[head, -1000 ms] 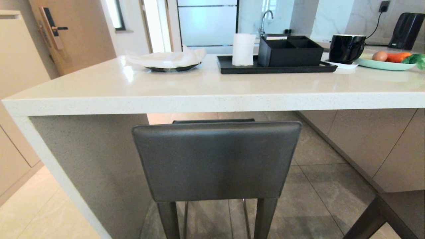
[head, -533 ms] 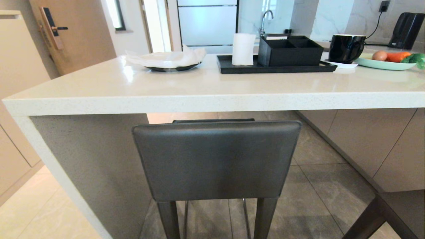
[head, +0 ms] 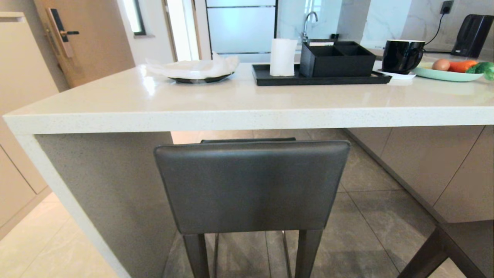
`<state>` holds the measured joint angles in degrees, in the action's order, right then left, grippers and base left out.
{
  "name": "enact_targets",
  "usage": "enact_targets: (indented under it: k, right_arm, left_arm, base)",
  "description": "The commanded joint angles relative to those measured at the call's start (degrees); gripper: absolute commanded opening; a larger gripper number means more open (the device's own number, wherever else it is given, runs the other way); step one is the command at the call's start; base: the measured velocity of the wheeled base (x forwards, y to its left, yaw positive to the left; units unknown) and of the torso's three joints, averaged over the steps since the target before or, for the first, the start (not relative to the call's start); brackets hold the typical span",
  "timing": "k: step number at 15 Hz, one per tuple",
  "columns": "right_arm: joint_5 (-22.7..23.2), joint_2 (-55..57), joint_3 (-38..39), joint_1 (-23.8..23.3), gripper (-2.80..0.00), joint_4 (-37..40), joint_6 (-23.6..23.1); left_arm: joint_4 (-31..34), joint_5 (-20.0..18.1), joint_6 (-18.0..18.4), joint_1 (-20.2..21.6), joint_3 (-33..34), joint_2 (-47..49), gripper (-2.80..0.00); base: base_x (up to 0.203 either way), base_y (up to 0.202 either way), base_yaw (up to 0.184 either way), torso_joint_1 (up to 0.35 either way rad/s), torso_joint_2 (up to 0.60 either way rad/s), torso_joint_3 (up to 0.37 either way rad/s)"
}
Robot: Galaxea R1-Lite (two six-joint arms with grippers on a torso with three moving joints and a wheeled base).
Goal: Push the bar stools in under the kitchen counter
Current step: Pull the gray chair out from under the dining table
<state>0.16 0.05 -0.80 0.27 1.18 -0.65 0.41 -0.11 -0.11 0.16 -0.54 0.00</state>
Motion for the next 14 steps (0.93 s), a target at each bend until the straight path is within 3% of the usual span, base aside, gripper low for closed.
enact_targets:
  k: [1,4,6,8,10,14]
  right_arm:
    - [0.17,3.52,-4.07,0.02,0.0,1.27,-0.01]
    - [1.13,14.95,-11.3,0.44,0.0,2.04,2.28]
    - [6.26,22.11,-13.84,1.66,0.0,-1.98,3.58]
    - [11.17,28.43,-14.02,3.23,0.0,-7.42,4.95]
    - [13.5,36.82,-14.65,3.8,0.0,-12.31,5.54]
    - [20.91,48.72,-15.59,4.1,0.0,-22.41,5.86]
  left_arm:
    - [0.24,-0.62,-0.55,0.05,-3.16,0.85,0.0]
    - [2.59,-3.44,-4.85,-0.66,-13.89,13.1,0.0]
    - [0.14,-5.17,-7.5,-3.79,-17.19,23.19,0.0]
    - [-6.96,-11.66,-9.62,-8.23,-17.78,30.12,0.0]
    - [-15.14,-21.03,-13.44,-7.57,-17.73,37.25,0.0]
    - [-30.84,-27.29,-15.87,-7.33,-15.03,50.83,0.0]
  base:
    - [0.0,0.0,0.0,0.0,0.0,0.0]
    - [0.0,0.0,0.0,0.0,0.0,0.0]
    - [0.0,0.0,0.0,0.0,0.0,0.0]
    - [0.0,0.0,0.0,0.0,0.0,0.0]
    - [0.0,0.0,0.0,0.0,0.0,0.0]
    - [0.0,0.0,0.0,0.0,0.0,0.0]
